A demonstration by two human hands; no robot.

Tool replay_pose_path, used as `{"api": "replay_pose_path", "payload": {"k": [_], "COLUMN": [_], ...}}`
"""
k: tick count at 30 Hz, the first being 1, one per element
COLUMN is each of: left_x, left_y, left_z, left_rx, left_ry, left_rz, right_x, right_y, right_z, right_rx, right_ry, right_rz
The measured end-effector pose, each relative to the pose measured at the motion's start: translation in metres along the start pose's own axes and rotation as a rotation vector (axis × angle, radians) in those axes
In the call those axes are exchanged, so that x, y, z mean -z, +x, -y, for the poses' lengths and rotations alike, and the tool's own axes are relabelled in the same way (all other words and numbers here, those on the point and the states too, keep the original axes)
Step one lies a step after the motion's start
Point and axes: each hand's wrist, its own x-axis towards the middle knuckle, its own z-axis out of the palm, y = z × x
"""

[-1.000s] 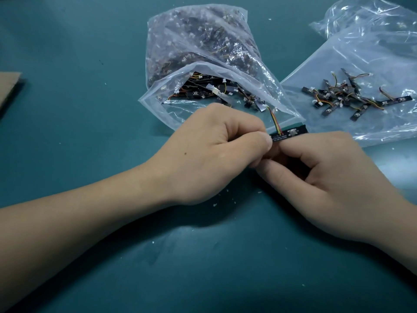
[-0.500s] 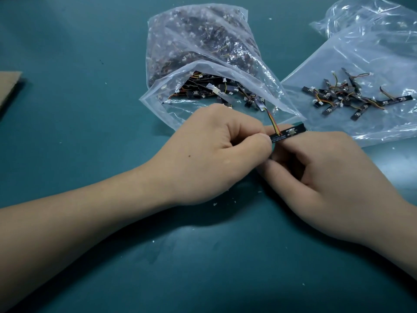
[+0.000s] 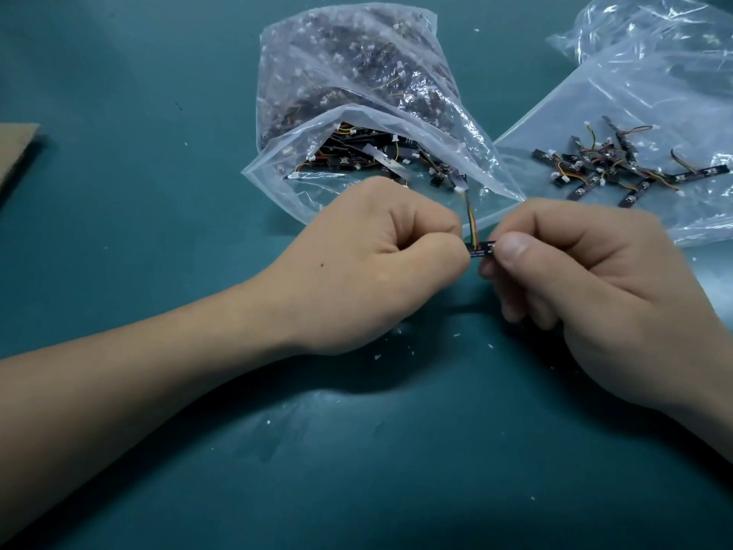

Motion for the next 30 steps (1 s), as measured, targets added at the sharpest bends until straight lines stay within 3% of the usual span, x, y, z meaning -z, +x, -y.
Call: {"api": "replay_pose_path", "payload": {"k": [17,24,30], "left_x": [-0.0008,0.0005,-0.0008], "left_y": [-0.0021,-0.0030,-0.0026], "left_z": [0.0010,0.0006,0.0007], "left_rx": [-0.019,-0.047,-0.034], "left_ry": [0.089,0.016,0.092], "left_rz": [0.009,-0.031,-0.049], "right_x": [-0.0006,0.0000,0.0002], "right_y": [0.0017,0.0014,0.0006], "right_z": [0.0004,0.0010,0.0012], "right_rx": [-0.042,-0.037,-0.006], "right_ry": [0.006,0.053,-0.039], "right_rz": [0.006,-0.002,0.008]}}
